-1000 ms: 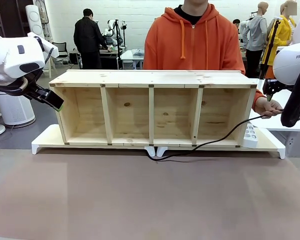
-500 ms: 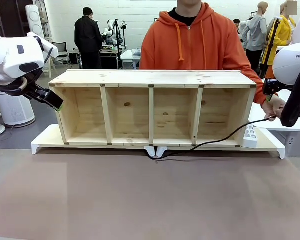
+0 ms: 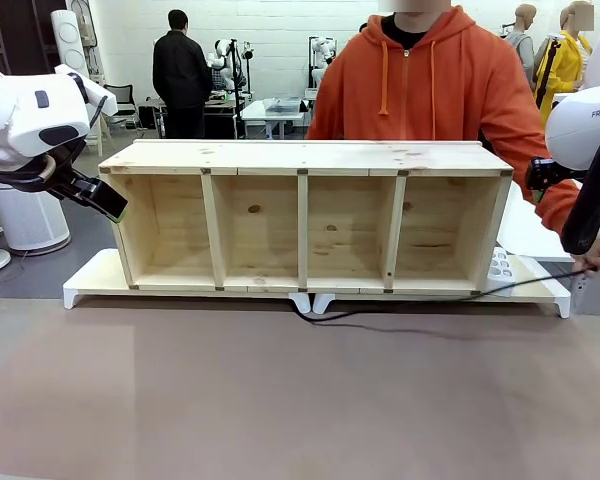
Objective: Perform cable management.
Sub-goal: Release the Power Cable when the human grasps it.
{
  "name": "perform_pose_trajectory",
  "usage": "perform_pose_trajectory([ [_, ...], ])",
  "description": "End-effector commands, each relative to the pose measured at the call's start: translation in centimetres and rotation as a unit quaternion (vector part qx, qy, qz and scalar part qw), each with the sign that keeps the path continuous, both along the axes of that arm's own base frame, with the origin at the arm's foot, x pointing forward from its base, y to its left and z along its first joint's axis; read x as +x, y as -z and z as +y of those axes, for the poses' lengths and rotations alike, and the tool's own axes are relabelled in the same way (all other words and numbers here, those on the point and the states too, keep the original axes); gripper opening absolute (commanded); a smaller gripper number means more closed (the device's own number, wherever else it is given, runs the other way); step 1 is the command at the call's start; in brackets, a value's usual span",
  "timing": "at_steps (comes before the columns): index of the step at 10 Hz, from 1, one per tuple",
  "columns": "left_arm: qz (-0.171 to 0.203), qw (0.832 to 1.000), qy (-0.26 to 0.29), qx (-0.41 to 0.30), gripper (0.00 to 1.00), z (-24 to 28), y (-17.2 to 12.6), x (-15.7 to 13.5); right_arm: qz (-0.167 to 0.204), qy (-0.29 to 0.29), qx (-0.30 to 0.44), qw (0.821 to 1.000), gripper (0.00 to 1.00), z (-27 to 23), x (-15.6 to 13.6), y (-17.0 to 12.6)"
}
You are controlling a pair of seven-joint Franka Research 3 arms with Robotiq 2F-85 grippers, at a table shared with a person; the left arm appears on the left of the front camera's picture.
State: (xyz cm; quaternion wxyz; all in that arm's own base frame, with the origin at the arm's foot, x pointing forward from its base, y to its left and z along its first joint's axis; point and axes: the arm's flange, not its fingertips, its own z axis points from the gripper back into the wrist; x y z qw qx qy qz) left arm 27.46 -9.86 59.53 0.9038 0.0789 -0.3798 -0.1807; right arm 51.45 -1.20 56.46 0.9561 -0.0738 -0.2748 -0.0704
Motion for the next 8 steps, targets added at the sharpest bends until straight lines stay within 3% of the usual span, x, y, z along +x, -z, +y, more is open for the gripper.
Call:
perform_pose_trajectory([
  [1,-0.005,1.000,0.001,-0.001,1.00,-0.09,0.01,0.22,0.002,0.001,0.000,1.000,0.81,0.00,-0.01,0.11],
  [8,-0.005,1.000,0.001,-0.001,1.00,-0.09,0.01,0.22,0.002,0.001,0.000,1.000,0.81,0.00,-0.01,0.11],
])
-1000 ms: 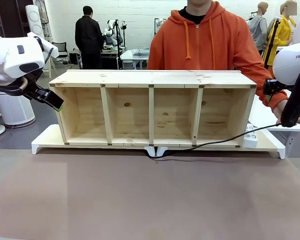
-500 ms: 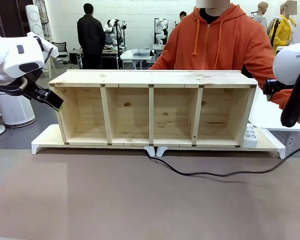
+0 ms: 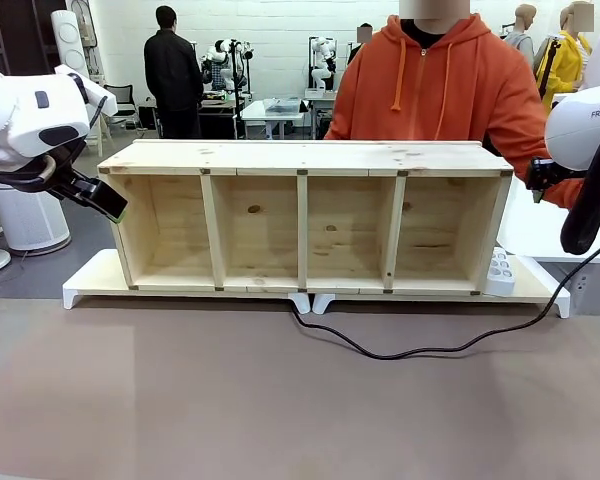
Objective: Perform cable management.
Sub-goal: Release the Power Cable when the human grasps it.
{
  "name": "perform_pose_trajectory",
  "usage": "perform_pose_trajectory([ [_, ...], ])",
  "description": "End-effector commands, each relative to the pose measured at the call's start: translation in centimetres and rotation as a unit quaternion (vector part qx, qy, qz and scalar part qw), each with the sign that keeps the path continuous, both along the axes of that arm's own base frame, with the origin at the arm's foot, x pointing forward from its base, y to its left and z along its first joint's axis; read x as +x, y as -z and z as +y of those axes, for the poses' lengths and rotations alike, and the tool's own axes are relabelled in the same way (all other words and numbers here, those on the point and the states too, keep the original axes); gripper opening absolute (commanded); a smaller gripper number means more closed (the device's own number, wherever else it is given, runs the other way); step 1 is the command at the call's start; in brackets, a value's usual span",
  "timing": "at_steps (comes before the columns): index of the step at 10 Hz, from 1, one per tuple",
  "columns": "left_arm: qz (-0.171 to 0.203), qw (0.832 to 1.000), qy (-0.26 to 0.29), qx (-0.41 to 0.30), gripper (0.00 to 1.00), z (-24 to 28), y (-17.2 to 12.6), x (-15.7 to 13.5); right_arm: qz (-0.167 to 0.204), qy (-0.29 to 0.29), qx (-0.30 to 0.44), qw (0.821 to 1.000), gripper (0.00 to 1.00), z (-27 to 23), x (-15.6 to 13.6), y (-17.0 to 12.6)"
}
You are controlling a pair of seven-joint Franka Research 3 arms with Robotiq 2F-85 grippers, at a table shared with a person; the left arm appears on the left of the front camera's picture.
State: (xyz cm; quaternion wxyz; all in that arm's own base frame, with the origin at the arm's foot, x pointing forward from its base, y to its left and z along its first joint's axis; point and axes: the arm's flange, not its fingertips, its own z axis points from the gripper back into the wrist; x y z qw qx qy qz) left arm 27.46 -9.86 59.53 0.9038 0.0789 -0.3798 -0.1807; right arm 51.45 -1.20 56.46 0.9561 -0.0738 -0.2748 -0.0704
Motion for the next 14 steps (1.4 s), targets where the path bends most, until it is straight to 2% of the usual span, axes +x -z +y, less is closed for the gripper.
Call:
perform_pose_trajectory([
  [1,-0.005,1.000,0.001,-0.001,1.00,-0.09,0.01,0.22,0.002,0.001,0.000,1.000,0.81,0.00,-0.01,0.11],
  [14,-0.005,1.000,0.001,-0.001,1.00,-0.09,0.01,0.22,0.002,0.001,0.000,1.000,0.81,0.00,-0.01,0.11],
])
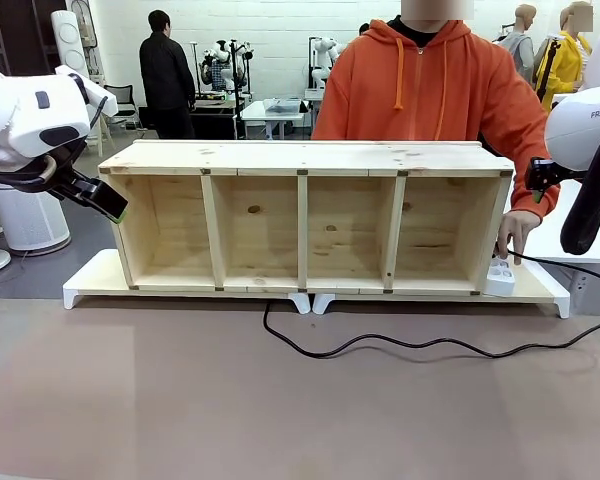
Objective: Perform cable management.
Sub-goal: Release the Power Cable when the human grasps it.
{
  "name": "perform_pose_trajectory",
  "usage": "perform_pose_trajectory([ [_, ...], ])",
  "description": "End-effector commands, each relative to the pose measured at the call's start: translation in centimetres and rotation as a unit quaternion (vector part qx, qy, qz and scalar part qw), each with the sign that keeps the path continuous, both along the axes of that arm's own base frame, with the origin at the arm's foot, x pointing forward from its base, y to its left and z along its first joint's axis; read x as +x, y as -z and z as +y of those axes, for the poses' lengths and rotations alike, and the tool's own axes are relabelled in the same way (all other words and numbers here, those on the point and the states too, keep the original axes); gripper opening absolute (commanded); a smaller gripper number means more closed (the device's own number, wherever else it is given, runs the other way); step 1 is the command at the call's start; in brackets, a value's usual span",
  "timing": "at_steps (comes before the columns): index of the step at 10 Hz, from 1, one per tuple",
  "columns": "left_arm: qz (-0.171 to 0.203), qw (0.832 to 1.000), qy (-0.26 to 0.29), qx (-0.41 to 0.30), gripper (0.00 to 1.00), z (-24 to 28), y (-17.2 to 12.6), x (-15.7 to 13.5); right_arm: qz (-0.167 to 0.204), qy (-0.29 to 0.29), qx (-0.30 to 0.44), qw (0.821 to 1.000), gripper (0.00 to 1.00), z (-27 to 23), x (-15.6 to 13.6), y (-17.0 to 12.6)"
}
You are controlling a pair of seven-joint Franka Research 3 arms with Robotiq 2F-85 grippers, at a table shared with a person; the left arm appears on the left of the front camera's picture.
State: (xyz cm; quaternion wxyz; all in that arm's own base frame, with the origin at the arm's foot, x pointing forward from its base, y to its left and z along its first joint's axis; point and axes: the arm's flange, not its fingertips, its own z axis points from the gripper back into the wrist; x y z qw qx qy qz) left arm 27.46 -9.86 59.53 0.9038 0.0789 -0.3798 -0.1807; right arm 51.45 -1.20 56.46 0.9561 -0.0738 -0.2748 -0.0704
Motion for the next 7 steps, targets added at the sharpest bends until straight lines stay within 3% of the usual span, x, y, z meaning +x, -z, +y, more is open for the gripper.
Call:
perform_pose_trajectory([
  [1,-0.005,1.000,0.001,-0.001,1.00,-0.09,0.01,0.22,0.002,0.001,0.000,1.000,0.81,0.00,-0.01,0.11],
  [7,-0.005,1.000,0.001,-0.001,1.00,-0.09,0.01,0.22,0.002,0.001,0.000,1.000,0.81,0.00,-0.01,0.11],
])
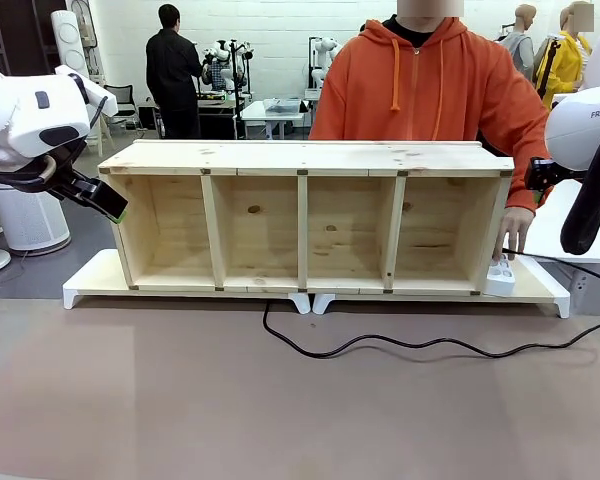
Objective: Perform cable management.
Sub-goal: Release the Power Cable when the human grasps it.
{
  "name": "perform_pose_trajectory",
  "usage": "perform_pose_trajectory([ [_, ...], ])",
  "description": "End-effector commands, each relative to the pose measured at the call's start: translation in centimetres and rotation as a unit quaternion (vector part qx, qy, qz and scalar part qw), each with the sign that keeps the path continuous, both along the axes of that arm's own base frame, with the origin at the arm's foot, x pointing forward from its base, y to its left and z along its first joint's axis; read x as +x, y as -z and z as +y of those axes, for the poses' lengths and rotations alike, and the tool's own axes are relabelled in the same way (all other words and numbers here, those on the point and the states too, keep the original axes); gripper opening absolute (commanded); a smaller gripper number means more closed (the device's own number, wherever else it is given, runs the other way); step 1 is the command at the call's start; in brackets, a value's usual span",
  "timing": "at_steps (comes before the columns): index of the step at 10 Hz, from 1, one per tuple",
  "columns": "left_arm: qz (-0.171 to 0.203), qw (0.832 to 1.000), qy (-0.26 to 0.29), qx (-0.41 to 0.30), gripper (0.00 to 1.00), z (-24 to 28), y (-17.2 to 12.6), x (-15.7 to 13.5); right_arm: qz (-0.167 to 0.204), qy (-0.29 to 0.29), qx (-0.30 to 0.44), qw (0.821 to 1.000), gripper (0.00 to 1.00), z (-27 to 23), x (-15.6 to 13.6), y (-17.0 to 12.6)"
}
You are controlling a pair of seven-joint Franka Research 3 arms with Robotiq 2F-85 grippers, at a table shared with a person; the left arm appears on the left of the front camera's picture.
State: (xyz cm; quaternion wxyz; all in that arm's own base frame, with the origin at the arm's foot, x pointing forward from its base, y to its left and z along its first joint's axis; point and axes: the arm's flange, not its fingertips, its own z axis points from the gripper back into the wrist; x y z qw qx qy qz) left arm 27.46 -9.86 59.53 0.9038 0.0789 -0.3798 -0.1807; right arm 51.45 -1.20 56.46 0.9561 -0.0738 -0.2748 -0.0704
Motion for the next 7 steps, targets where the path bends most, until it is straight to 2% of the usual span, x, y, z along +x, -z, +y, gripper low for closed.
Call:
perform_pose_trajectory([
  [1,-0.005,1.000,0.001,-0.001,1.00,-0.09,0.01,0.22,0.002,0.001,0.000,1.000,0.81,0.00,-0.01,0.11],
  [7,-0.005,1.000,0.001,-0.001,1.00,-0.09,0.01,0.22,0.002,0.001,0.000,1.000,0.81,0.00,-0.01,0.11],
])
